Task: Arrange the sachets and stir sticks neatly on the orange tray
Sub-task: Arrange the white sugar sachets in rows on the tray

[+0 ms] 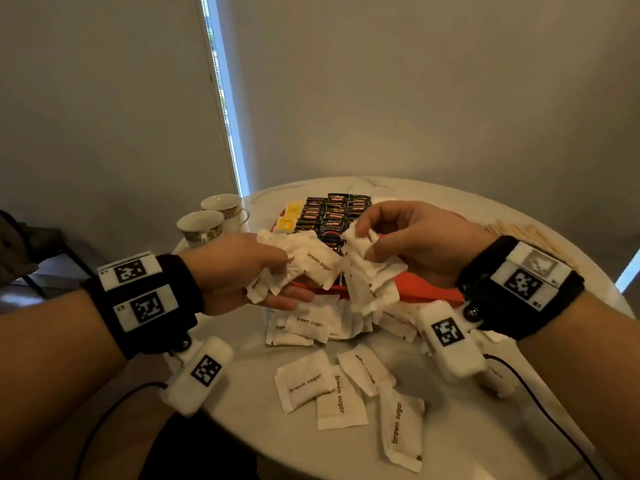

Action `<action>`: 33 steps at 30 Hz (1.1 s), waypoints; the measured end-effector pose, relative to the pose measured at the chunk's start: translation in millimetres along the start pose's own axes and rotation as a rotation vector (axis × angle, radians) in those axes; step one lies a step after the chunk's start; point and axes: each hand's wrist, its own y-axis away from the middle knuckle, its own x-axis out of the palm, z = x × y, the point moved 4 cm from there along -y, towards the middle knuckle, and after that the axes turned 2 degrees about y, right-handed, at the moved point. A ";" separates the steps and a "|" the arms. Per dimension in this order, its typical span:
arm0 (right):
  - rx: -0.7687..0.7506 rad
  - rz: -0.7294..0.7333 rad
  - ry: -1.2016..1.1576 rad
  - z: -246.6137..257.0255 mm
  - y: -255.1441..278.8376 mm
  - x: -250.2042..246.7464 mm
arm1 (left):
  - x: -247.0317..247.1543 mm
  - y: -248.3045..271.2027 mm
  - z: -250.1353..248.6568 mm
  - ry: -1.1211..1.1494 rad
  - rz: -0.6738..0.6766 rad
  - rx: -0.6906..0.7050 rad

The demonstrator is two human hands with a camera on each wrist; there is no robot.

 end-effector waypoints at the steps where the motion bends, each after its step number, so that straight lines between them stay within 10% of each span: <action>1: -0.058 -0.015 -0.093 1.0 -4.2 -2.8 | 3.7 -3.9 -0.5 0.017 0.011 0.011; 8: -0.269 -0.105 -0.502 -2.4 -32.7 -13.8 | 28.9 -36.9 -9.4 0.284 0.031 0.025; 24: -0.353 -0.379 -0.056 -7.1 -82.3 -48.9 | 54.7 -126.6 -54.7 0.586 0.045 0.155; 33: -0.361 -0.325 -0.380 -21.9 -92.8 -62.1 | 43.3 -161.8 -52.5 0.605 0.076 0.160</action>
